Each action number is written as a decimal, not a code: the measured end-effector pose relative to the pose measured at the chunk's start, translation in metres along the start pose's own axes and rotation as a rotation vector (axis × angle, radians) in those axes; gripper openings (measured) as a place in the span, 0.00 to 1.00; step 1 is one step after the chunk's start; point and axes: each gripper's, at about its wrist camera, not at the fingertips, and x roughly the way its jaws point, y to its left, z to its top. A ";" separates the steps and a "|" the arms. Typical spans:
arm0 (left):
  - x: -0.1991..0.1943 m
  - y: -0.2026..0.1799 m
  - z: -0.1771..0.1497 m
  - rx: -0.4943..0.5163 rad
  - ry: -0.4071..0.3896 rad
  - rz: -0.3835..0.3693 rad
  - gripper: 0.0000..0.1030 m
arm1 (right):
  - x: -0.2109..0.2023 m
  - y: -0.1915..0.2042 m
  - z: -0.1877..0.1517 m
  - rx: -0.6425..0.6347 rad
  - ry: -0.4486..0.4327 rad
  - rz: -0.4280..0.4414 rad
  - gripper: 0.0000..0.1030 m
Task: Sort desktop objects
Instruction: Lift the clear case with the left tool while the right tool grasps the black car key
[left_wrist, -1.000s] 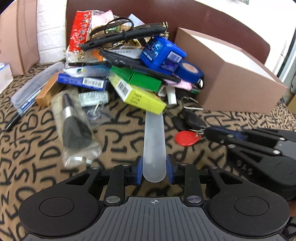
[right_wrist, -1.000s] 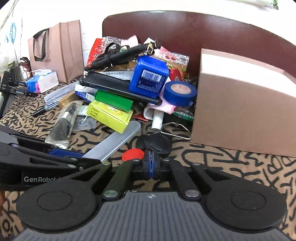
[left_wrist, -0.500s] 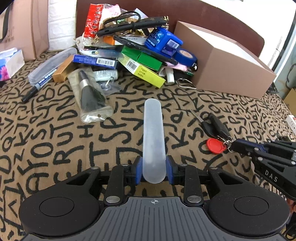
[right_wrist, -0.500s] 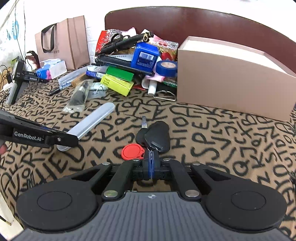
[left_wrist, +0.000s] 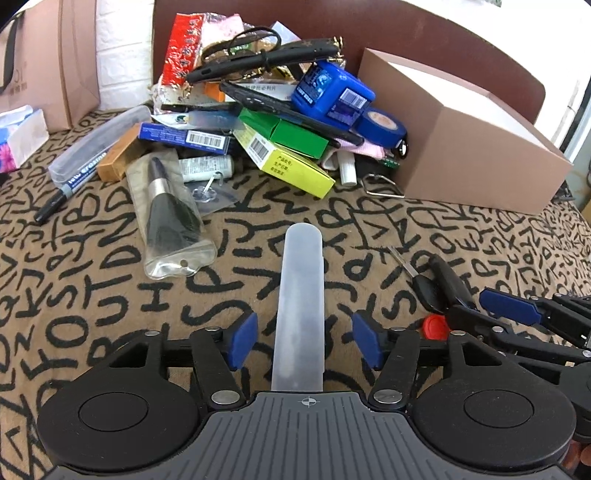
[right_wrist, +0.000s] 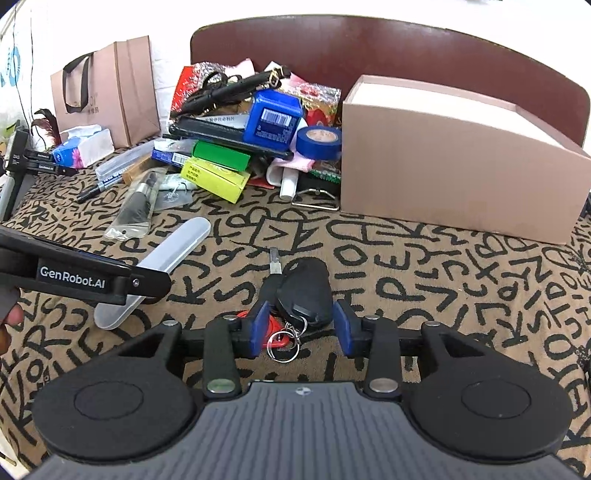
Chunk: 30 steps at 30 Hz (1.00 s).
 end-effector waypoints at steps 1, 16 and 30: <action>0.001 -0.001 0.001 0.007 0.001 0.001 0.70 | 0.002 0.000 0.000 0.002 0.003 -0.001 0.42; 0.010 -0.005 0.007 0.068 -0.003 0.032 0.26 | 0.030 0.011 0.005 -0.018 0.025 -0.021 0.54; 0.005 -0.015 0.007 0.084 0.022 -0.002 0.25 | 0.027 0.014 0.009 -0.005 0.051 0.043 0.30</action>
